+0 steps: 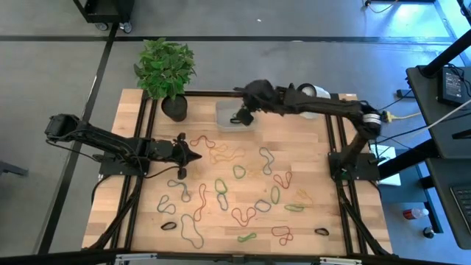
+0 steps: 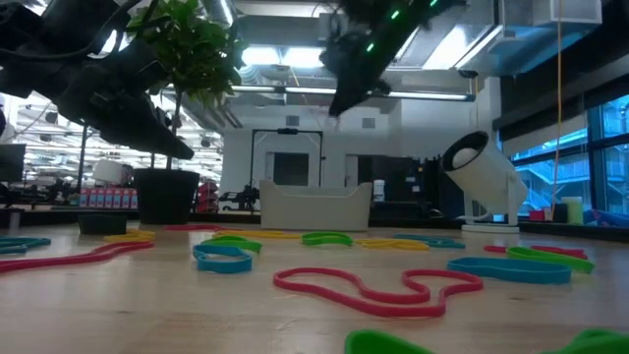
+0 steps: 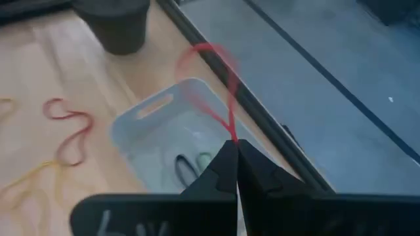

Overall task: Pick and place rubber bands into bin
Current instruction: Put the red rubber band into the gray bin, then put the yellow rubber band into the gray bin

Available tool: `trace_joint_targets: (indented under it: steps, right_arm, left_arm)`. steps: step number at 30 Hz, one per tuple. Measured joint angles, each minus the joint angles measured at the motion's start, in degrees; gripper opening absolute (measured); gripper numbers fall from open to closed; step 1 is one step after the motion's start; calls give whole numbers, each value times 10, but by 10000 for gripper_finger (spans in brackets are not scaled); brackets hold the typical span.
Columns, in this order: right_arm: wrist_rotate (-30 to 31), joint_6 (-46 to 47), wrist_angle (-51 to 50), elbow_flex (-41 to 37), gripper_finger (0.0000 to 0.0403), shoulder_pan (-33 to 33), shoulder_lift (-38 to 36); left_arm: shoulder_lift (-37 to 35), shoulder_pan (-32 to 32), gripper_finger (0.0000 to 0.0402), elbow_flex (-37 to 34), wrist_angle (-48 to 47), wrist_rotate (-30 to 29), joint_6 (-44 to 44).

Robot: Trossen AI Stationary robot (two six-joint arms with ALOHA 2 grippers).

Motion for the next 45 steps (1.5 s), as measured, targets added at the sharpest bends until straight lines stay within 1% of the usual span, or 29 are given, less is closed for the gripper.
trace_joint_targets:
  steps: [3,7,11,15,22,24,27,30,33,36,39,42,45]
  right_arm:
    - [-13,-3,3,15,0,-15,53]
    - [-14,-2,2,16,0,-33,120]
    - [-19,-1,-6,16,9,-43,163]
    - [-21,13,-11,16,33,-42,171]
    - [-21,14,-18,16,86,-42,154]
    - [-21,12,-37,16,96,-42,147]
    - [-26,7,-52,16,103,-42,128]
    - [-28,-2,-65,15,99,-41,101]
    - [-30,-5,-70,3,83,-36,63]
    - [-30,-12,-63,-28,60,-31,9]
    - [-30,-2,-52,-88,32,-22,-56]
    - [-30,22,-13,-175,7,-4,-133]
    - [-30,47,37,-281,8,21,-212]
  left_arm:
    - [0,0,4,0,0,-3,1]
    - [0,0,2,0,0,-3,1]
    - [0,0,3,0,0,-4,1]
    - [0,0,9,0,0,-4,1]
    - [0,0,17,0,0,-6,1]
    - [0,0,17,0,0,-11,1]
    - [0,0,18,0,1,-21,1]
    - [0,0,18,0,11,-37,-6]
    - [0,0,21,1,23,-59,-29]
    - [0,0,31,1,26,-65,-34]
    - [0,0,47,1,30,-68,-36]
    - [0,0,66,4,32,-76,-35]
    - [0,0,84,14,35,-101,-34]
